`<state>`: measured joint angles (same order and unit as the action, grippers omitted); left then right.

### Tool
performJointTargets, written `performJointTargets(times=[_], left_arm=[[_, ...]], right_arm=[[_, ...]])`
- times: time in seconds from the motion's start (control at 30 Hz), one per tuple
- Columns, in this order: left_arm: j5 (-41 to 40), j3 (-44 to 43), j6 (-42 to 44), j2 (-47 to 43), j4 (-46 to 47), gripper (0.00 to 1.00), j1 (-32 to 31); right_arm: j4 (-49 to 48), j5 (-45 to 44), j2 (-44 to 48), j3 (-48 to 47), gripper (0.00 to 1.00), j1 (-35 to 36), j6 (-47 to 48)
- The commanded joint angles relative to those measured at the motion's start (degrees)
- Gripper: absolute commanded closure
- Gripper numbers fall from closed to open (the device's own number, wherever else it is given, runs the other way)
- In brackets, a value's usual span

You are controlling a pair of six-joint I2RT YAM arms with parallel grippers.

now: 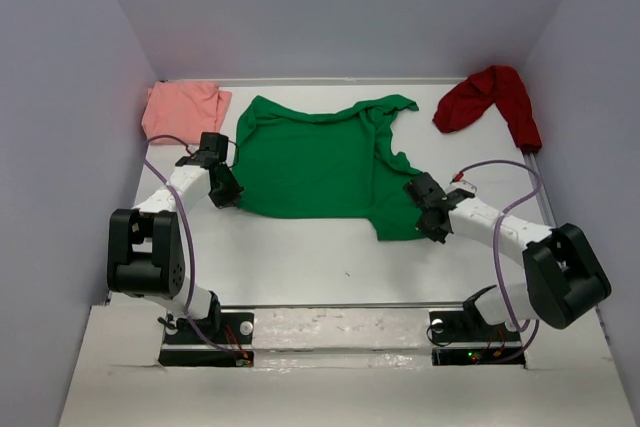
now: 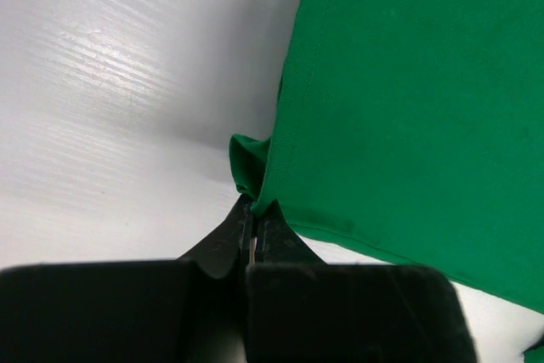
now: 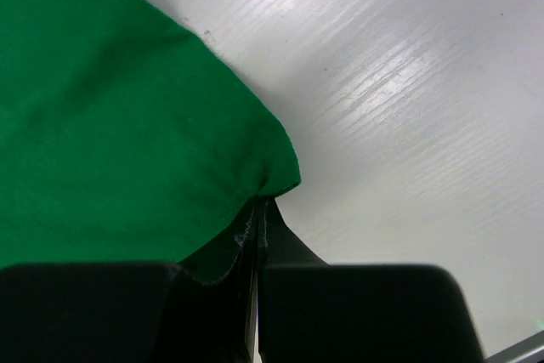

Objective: Fold and stack the t-shirts
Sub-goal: Flatten the tshirt out

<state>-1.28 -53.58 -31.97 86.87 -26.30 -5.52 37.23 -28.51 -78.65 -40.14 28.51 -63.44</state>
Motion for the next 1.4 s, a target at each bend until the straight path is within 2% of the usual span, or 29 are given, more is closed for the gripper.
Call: performJointTargets(times=[0.0, 0.17, 0.37, 0.7, 0.83, 0.93, 1.13, 1.37], left_arm=[[0.58, 0.14, 0.50, -0.82, -0.24, 1.00, -0.28], [-0.65, -0.38, 0.85, -2.23, -1.03, 1.00, -1.07], [-3.81, -2.40, 0.33, -4.42, -3.05, 1.00, -1.95], [-11.81, -8.02, 1.47, -11.62, -7.35, 1.00, -5.20], [-14.54, -12.06, 2.26, -15.85, -10.33, 1.00, -6.43], [-16.47, -17.58, 3.13, -18.57, -12.88, 1.00, -6.61], [-17.62, -26.64, 5.77, -20.69, -17.63, 1.00, -6.70], [-17.27, -38.51, 8.41, -21.13, -21.85, 1.00, -6.96]], right_arm=[[5.81, -6.98, 3.85, -6.34, 1.00, 1.81, 2.79], [9.43, -11.03, 6.23, -11.97, 1.00, 2.34, 6.31], [9.26, -11.21, 7.11, -14.79, 1.00, 3.47, 9.47], [6.72, -17.97, 9.65, -19.71, 1.00, 4.01, 19.40], [6.10, -22.02, 11.85, -25.59, 1.00, 4.01, 26.60], [4.87, -26.84, 12.47, -31.98, 1.00, 4.01, 35.36], [-2.76, -28.96, 11.77, -42.46, 1.00, 4.01, 51.36], [-7.52, -29.32, 5.62, -57.58, 1.00, 3.13, 65.26]])
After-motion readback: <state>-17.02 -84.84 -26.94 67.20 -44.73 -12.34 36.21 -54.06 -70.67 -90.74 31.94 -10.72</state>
